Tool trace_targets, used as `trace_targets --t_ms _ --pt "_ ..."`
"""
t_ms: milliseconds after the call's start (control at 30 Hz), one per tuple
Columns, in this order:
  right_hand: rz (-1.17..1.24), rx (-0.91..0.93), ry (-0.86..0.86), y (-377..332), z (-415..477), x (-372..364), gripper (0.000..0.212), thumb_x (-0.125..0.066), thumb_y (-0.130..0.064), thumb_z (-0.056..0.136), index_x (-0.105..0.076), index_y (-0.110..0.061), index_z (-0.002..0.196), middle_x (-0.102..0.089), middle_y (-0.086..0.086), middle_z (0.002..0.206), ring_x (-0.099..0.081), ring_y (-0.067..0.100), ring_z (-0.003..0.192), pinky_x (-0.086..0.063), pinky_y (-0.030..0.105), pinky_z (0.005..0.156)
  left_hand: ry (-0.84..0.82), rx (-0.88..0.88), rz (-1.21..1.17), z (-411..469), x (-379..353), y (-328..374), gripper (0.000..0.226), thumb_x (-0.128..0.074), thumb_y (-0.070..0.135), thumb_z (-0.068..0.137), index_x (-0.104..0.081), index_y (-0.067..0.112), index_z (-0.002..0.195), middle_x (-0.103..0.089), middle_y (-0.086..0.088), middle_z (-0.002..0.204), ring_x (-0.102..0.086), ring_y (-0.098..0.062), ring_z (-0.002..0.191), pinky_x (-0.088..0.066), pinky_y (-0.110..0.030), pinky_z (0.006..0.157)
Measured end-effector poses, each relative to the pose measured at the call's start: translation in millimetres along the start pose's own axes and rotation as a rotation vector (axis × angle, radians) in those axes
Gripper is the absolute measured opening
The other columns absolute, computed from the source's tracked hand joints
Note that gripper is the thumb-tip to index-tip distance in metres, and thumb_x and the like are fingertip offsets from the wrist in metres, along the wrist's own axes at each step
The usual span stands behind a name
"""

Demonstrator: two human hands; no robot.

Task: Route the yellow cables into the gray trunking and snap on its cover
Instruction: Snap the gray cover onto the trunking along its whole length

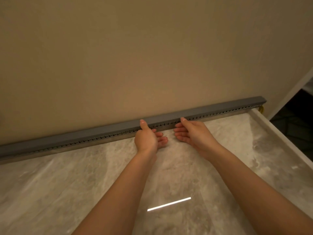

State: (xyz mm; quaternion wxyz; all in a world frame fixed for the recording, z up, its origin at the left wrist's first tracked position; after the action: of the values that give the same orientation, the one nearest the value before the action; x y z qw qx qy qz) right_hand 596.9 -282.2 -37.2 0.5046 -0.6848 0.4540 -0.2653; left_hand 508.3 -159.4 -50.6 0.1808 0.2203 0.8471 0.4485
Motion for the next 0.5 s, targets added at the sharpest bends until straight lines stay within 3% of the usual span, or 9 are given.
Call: trace_targets --t_ms 133,233,333,500 --pt "0.086 -0.069 -0.096 7.4 -9.7 -29.7 0.035 -0.043 -0.026 0.099 -0.059 0.005 0.1 -0.064 0.015 0.082 -0.064 0.019 0.073 -0.054 0.021 0.065 -0.142 0.054 0.076 -4.4 4.2 0.2 0.056 -0.023 0.05 0.099 -0.05 0.003 0.082 -0.052 -0.012 0.068 -0.056 -0.024 0.054 -0.053 -0.028 0.045" --pt "0.135 -0.111 -0.164 9.1 -17.5 -54.3 0.038 -0.042 -0.026 0.1 -0.058 0.008 0.108 -0.065 0.017 0.086 -0.065 0.02 0.077 -0.055 0.02 0.068 -0.226 0.078 0.179 -6.5 17.0 1.7 0.064 -0.024 0.055 0.096 -0.055 -0.001 0.091 -0.056 -0.015 0.077 -0.058 -0.024 0.059 -0.055 -0.031 0.052" --pt "0.164 -0.139 -0.203 11.7 -24.7 -76.2 0.039 -0.042 -0.026 0.1 -0.056 0.009 0.11 -0.064 0.017 0.088 -0.064 0.019 0.079 -0.055 0.02 0.068 -0.239 0.053 0.238 -9.0 35.3 8.0 0.067 -0.026 0.057 0.095 -0.057 -0.002 0.097 -0.055 -0.016 0.075 -0.058 -0.024 0.057 -0.054 -0.033 0.058" --pt "0.172 -0.181 -0.231 17.9 -38.8 -111.9 0.036 -0.042 -0.025 0.1 -0.056 0.007 0.108 -0.063 0.016 0.085 -0.063 0.018 0.077 -0.054 0.019 0.066 -0.243 0.043 0.241 -17.2 80.5 14.9 0.058 -0.028 0.052 0.097 -0.056 0.003 0.087 -0.056 -0.015 0.073 -0.056 -0.024 0.058 -0.051 -0.032 0.057"
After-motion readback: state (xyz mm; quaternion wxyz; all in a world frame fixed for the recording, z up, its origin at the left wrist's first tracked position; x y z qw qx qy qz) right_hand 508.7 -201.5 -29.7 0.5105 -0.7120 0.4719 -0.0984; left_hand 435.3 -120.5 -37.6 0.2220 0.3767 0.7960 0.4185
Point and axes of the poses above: each hand's wrist, its own z-axis towards the middle knuckle, its own x-axis out of the back of the hand, y = z × x, the point moved 8 cm from there along z, towards the middle knuckle
